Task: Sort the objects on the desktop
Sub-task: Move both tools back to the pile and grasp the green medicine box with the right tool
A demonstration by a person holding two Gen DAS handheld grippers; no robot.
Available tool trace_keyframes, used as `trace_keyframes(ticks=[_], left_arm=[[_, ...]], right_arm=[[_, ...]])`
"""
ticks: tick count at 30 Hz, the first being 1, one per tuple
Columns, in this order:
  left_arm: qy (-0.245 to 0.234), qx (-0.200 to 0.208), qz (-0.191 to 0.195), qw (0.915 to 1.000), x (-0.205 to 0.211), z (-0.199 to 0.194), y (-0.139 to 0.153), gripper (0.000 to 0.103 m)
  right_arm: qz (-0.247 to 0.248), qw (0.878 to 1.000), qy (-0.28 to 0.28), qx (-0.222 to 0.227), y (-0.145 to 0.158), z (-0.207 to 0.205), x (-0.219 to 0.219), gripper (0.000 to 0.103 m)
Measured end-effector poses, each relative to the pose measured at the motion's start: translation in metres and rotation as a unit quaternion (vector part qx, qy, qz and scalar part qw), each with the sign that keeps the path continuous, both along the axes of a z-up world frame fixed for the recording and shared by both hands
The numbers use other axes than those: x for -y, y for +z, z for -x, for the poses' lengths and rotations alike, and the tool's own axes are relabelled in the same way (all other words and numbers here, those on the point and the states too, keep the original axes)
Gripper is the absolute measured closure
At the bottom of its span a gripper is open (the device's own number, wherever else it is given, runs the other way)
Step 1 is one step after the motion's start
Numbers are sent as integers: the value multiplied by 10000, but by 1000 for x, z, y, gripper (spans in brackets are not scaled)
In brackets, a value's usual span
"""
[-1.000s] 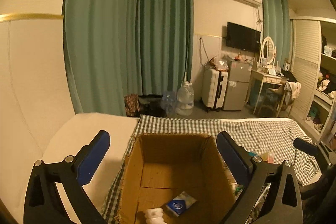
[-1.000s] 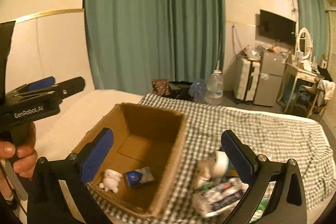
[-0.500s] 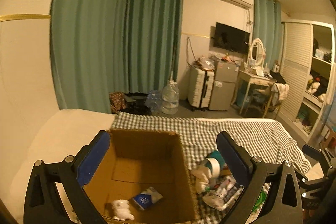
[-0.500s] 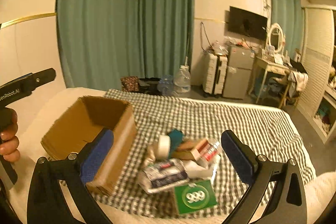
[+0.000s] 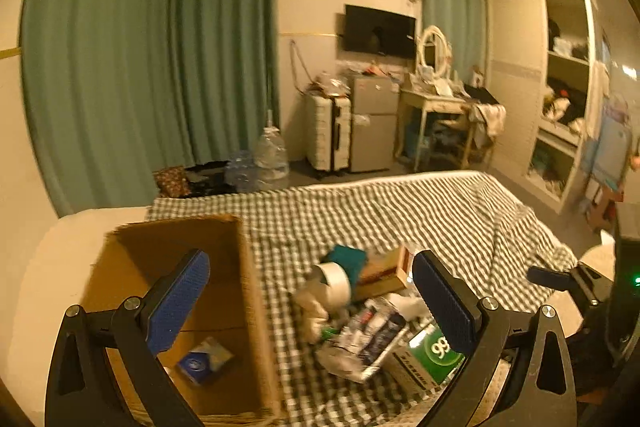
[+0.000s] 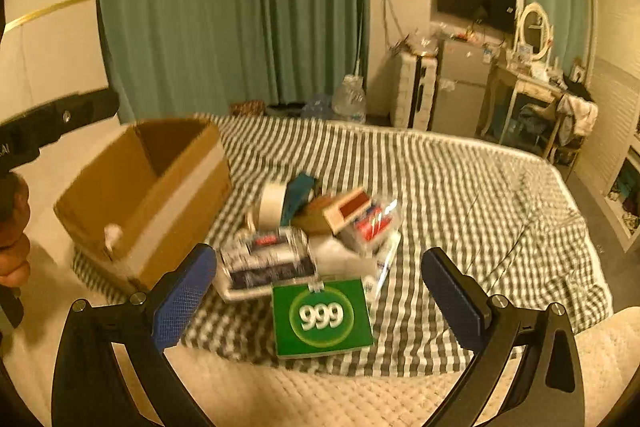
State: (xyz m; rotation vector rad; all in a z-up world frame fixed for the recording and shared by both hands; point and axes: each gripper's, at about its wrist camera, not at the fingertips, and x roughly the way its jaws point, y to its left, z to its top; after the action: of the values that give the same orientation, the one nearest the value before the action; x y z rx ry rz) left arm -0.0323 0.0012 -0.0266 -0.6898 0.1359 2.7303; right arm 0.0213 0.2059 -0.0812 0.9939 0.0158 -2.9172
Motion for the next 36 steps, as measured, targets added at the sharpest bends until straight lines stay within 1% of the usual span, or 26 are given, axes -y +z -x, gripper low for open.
trace_keyframes(ticks=[3, 6, 9, 12, 15, 20, 23, 27, 29, 30, 31, 36], left_arm=[[-70, 114, 196, 9997, -19, 7, -19, 0], [-138, 324, 338, 9988, -32, 17, -41, 0], [-179, 449, 495, 9976, -40, 25, -58, 0], [-264, 615, 456, 9967, -42, 33, -71, 0], [-357, 758, 418, 9956, -43, 40, -80, 0], [-549, 765, 516, 9942, -49, 39, -91, 0], [-701, 805, 526, 9929, -56, 41, -97, 0], [-736, 878, 700, 9910, -66, 44, -109, 0], [-711, 961, 736, 9901, -68, 48, -117, 0], [-704, 997, 738, 9898, -68, 50, -121, 0], [-692, 1041, 737, 9894, -67, 52, -125, 0], [-691, 1379, 726, 9854, -64, 60, -143, 0]], right_arm=[[62, 9996, 128, 260, -22, 5, -8, 0], [127, 9986, 270, 438, -43, 11, -11, 0], [197, 9974, 366, 582, -60, 16, -15, 0], [374, 9953, 478, 748, -72, 25, -16, 0], [514, 9916, 626, 1008, -84, 36, -17, 0], [749, 9849, 655, 1419, -103, 48, -23, 0], [629, 9816, 721, 1654, -114, 53, -18, 0], [316, 9796, 747, 1839, -123, 56, -9, 0], [248, 9782, 733, 1926, -129, 56, -8, 1], [217, 9784, 703, 1933, -131, 55, -8, 10], [173, 9792, 652, 1911, -132, 54, -8, 11], [364, 9836, 236, 1753, -125, 45, -26, 12]])
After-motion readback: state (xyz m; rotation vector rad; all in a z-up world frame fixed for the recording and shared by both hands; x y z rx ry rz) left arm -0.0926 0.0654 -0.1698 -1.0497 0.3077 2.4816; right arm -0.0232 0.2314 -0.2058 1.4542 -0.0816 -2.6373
